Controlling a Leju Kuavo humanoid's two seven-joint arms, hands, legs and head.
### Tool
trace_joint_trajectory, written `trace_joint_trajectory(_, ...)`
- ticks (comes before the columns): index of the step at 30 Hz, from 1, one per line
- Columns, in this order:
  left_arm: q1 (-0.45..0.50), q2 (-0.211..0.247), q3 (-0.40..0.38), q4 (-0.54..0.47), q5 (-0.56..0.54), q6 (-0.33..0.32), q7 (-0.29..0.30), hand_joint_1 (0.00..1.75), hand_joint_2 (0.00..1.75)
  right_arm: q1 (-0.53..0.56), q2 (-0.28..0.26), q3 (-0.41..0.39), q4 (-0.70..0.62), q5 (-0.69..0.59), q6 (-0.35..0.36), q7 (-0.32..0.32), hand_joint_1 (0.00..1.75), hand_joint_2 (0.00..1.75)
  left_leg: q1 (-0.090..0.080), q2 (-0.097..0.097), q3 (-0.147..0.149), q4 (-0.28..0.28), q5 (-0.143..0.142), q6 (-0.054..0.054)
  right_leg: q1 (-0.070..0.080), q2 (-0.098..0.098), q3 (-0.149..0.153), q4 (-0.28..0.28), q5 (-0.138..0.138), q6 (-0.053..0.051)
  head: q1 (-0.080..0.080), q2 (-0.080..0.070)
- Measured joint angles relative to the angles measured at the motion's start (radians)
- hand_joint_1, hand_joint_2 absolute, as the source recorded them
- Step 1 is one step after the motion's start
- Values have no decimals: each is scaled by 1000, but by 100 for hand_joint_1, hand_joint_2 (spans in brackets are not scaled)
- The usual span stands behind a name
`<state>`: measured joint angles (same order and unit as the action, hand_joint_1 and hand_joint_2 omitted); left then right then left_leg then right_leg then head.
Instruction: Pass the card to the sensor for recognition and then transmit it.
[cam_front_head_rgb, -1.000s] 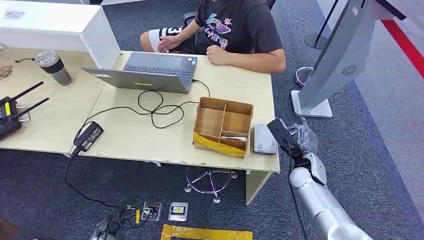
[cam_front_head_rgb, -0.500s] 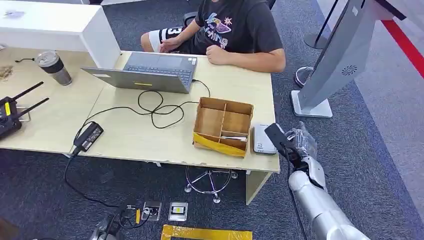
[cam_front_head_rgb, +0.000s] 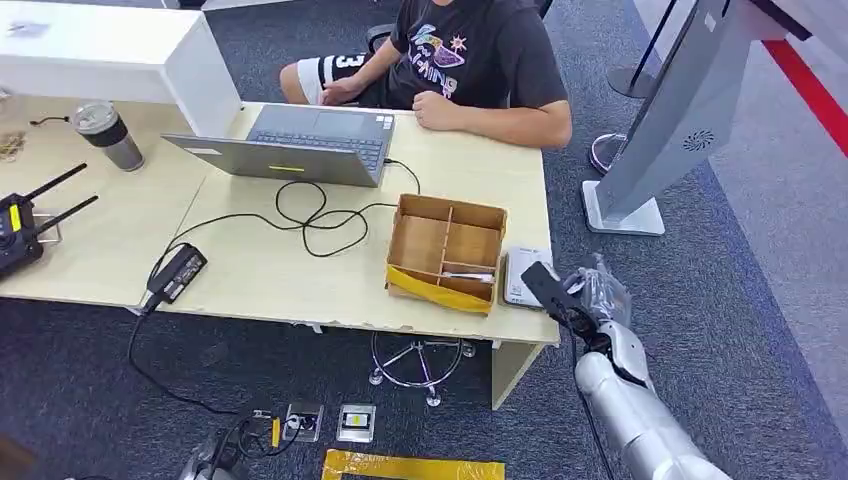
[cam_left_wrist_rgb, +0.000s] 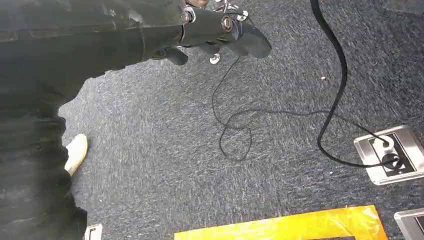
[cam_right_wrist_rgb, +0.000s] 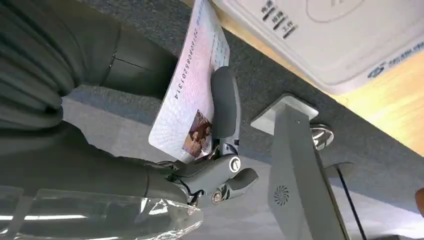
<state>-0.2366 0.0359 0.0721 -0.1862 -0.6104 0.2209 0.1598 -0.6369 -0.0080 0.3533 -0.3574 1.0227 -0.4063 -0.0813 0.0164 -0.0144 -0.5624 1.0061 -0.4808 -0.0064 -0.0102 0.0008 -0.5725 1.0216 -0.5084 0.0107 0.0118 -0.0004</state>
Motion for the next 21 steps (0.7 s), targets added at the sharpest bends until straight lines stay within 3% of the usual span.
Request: trace_joint_trajectory(21, -6, 1, 0, 0, -11, -4, -3, 0, 175, -9, -25, 25, 7, 31, -26, 12, 175, 175, 0, 0, 0, 0, 0, 0, 0, 0, 0, 0, 0, 0, 0, 0)
